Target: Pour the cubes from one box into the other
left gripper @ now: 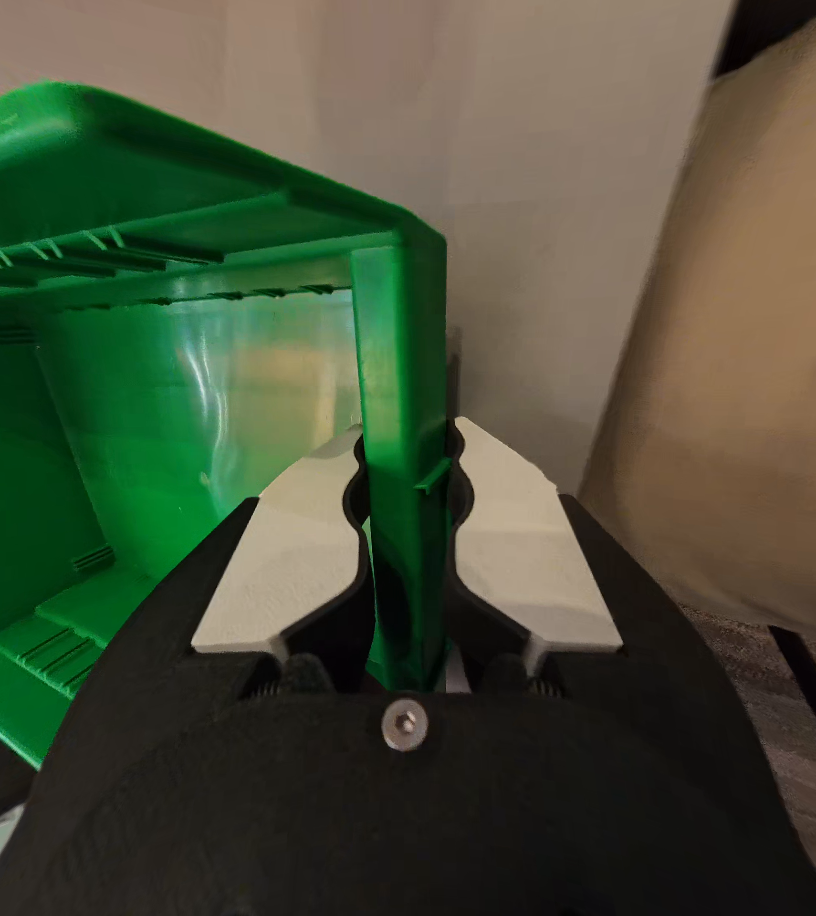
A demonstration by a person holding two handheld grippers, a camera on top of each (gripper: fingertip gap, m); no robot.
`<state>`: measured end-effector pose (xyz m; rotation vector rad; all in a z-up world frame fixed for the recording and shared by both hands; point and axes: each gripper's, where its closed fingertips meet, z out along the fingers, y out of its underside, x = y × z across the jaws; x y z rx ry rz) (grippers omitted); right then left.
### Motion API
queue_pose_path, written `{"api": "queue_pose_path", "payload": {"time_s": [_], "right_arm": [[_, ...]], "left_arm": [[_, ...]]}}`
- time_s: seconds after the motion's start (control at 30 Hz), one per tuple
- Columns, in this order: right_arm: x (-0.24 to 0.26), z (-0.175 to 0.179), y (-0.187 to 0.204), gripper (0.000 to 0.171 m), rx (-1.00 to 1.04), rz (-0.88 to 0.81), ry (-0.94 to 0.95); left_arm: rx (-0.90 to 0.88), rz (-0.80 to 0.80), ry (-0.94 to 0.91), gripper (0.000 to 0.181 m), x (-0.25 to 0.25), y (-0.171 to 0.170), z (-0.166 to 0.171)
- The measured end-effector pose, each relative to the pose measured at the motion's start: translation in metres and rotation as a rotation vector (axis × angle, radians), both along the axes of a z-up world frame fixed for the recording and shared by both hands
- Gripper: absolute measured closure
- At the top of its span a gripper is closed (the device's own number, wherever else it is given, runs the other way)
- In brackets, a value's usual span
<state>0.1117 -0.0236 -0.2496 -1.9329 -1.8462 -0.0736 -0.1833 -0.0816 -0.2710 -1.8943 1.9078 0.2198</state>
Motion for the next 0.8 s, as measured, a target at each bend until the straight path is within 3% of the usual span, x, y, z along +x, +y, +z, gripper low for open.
{"api": "queue_pose_path", "payload": {"time_s": [0.03, 0.4, 0.53, 0.8], "right_arm": [[-0.008, 0.0, 0.003, 0.151, -0.001, 0.026, 0.001], [-0.08, 0.0, 0.026, 0.151, -0.02, 0.38, 0.013], [-0.089, 0.0, 0.03, 0.151, -0.042, 0.521, 0.002], [-0.106, -0.001, 0.038, 0.151, -0.025, 0.756, -0.081]], "left_arm": [[0.0, -0.023, 0.003, 0.153, 0.002, -0.008, 0.0], [-0.029, -0.214, 0.1, 0.153, -0.015, -0.088, -0.001], [-0.039, -0.229, 0.114, 0.154, -0.022, -0.096, -0.001], [-0.157, -0.163, 0.046, 0.155, 0.01, -0.118, -0.003]]}}
